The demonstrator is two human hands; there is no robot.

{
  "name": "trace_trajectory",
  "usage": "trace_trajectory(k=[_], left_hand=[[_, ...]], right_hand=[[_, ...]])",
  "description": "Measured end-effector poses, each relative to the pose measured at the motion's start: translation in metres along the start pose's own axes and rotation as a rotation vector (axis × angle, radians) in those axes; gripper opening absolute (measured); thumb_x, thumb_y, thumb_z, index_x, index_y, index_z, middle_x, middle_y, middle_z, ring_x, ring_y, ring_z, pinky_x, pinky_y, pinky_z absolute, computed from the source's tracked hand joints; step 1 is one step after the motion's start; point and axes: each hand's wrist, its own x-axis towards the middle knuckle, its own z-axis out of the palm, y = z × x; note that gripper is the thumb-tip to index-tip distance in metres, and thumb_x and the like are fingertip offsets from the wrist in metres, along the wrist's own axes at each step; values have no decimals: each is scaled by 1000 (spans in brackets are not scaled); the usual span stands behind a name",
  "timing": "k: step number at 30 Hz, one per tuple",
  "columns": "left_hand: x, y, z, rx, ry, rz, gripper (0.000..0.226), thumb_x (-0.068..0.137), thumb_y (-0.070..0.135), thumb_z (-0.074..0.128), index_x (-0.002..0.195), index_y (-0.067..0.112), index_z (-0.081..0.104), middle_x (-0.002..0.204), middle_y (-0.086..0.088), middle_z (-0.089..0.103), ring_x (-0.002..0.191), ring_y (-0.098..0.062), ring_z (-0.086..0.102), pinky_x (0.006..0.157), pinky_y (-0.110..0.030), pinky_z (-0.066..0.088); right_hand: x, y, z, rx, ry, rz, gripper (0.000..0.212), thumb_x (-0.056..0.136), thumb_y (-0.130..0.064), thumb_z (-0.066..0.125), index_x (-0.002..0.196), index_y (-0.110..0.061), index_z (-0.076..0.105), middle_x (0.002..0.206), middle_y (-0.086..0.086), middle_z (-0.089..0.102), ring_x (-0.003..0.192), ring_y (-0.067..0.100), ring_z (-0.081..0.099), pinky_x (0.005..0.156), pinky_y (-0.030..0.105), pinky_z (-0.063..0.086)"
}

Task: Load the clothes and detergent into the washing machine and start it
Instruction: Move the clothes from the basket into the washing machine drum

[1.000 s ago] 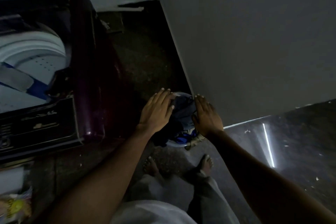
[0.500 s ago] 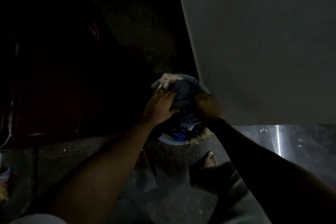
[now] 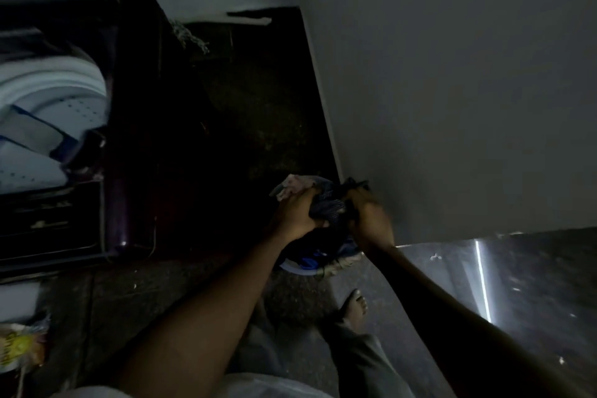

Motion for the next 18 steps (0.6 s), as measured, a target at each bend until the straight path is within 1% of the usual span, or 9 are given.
trace_trajectory(k=[2,5,7,8,9,11,14,16,18], left_hand=[[-7,19,-19,-42,20,15,75,74,38,83,138,14,51,136,-7,56,124,-26,53,101,-36,46],[-18,40,-47,-116,67,27,82,71,39,85,140,15,48,137,-7,56,123,-25,54,100,-35,47],[-24,50,-65,-159,96,74,91,66,45,87,142,18,46,139,-5,54,126,-24,52,103,-39,47],[-26,54,-72,-168,116,87,89,66,47,86,142,19,47,138,-4,55,125,-24,53,103,-41,48],[-28,58,-78,-177,142,102,83,69,46,84,139,19,50,135,-4,57,123,-24,54,101,-43,49],[-34,70,-92,-208,198,123,60,78,39,79,130,16,58,125,-5,63,115,-24,59,94,-44,53],[-42,92,-115,-281,301,171,32,88,21,71,117,11,63,111,-6,69,103,-22,64,87,-39,55],[-46,100,-131,-330,367,202,24,90,5,64,114,9,64,106,-5,69,100,-21,65,84,-33,52],[-47,102,-147,-324,415,259,31,85,-8,57,110,8,65,106,-4,69,101,-18,64,85,-27,50]], right_hand=[[-1,-15,-23,87,64,15,31,72,5,57,99,-9,60,104,9,60,95,30,58,70,29,43],[1,-39,-53,212,165,2,21,80,2,57,99,-6,62,99,10,61,87,22,56,71,22,36],[4,-51,-69,301,248,-1,20,82,3,60,100,-7,62,99,9,62,88,16,55,75,17,37],[6,-58,-76,349,277,0,21,83,3,62,100,-9,60,98,7,61,88,13,55,75,16,38],[8,-64,-82,393,294,-4,21,84,2,63,99,-12,59,98,4,59,87,11,54,75,14,38],[13,-77,-94,458,321,-35,22,86,-2,64,96,-18,54,96,1,56,85,9,52,73,12,39],[17,-95,-114,563,360,-91,28,85,-6,68,89,-28,51,91,-1,54,85,13,52,74,17,42],[16,-103,-126,611,352,-132,32,83,-7,72,88,-32,53,90,-3,56,85,14,54,74,20,45],[13,-110,-135,662,245,-162,21,81,-10,75,90,-21,59,89,-1,60,83,14,58,72,21,48]])
